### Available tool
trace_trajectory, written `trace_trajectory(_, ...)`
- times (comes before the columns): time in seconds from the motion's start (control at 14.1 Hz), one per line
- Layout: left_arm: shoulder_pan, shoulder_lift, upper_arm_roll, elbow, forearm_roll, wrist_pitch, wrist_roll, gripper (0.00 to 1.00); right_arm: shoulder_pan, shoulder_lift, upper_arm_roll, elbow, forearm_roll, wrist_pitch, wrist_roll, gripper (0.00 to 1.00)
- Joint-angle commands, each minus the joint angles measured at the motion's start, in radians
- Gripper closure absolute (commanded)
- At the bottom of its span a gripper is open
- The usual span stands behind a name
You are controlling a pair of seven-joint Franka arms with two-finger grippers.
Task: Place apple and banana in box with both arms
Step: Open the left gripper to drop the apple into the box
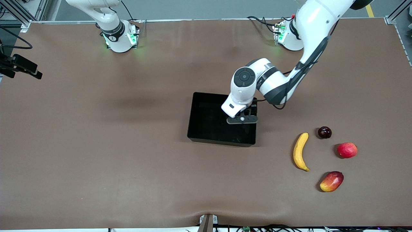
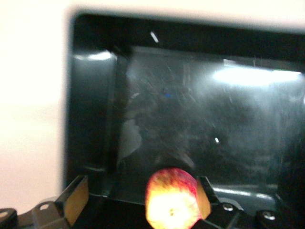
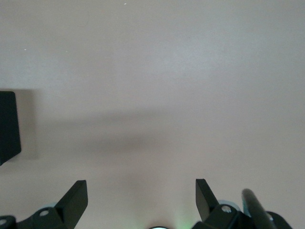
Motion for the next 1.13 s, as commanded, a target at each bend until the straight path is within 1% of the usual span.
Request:
trace_trajectory(0.0,0.016,-0.022,-0.003,0.148,-0.012,-0.172,0.056,0.0,0.003,-0.059,0.005,-0.057,-0.032,0.034,-0.012,0.0)
trace_trajectory(0.07,0.054,-0.022,-0.003,0.186,-0.035,-0.202,0.125,0.0,-0.002,-0.051,0.003,-0.04,-0.03,0.031,-0.012,0.0)
trace_trajectory(0.14,0.106,-0.025,-0.004,0.196,-0.054,-0.21,0.214,0.0,-0.005,-0.046,0.002,-0.025,-0.033,0.029,-0.013,0.0)
trace_trajectory(0.21,0.156,-0.036,-0.003,0.188,-0.057,-0.211,0.32,0.0,-0.002,-0.045,0.002,-0.017,-0.035,0.026,-0.012,0.0)
trace_trajectory(0.35,0.242,-0.018,-0.001,0.177,-0.052,-0.202,0.508,0.0,0.006,-0.045,0.005,-0.011,-0.067,0.025,-0.012,0.0)
trace_trajectory(0.5,0.308,0.027,-0.001,0.182,-0.039,-0.153,0.619,0.0,0.006,-0.045,0.006,-0.011,-0.078,0.022,-0.01,0.0)
trace_trajectory(0.64,0.378,0.1,0.0,0.171,-0.038,-0.049,0.722,0.0,0.0,-0.045,0.003,-0.011,-0.078,0.019,-0.009,0.0)
trace_trajectory(0.78,0.391,0.148,0.006,0.171,-0.037,0.017,0.79,0.0,-0.002,-0.045,0.003,-0.011,-0.069,0.015,-0.007,0.0)
trace_trajectory(0.85,0.391,0.165,0.012,0.17,-0.034,0.037,0.795,0.0,-0.003,-0.045,0.002,-0.013,-0.064,0.015,-0.007,0.0)
trace_trajectory(0.92,0.383,0.176,0.034,0.17,-0.01,0.046,0.795,0.03,-0.005,-0.045,0.002,-0.011,-0.063,0.015,-0.007,0.0)
trace_trajectory(1.06,0.388,0.211,0.043,0.17,0.049,0.077,0.796,0.05,-0.003,-0.045,0.002,-0.013,-0.061,0.015,-0.007,0.0)
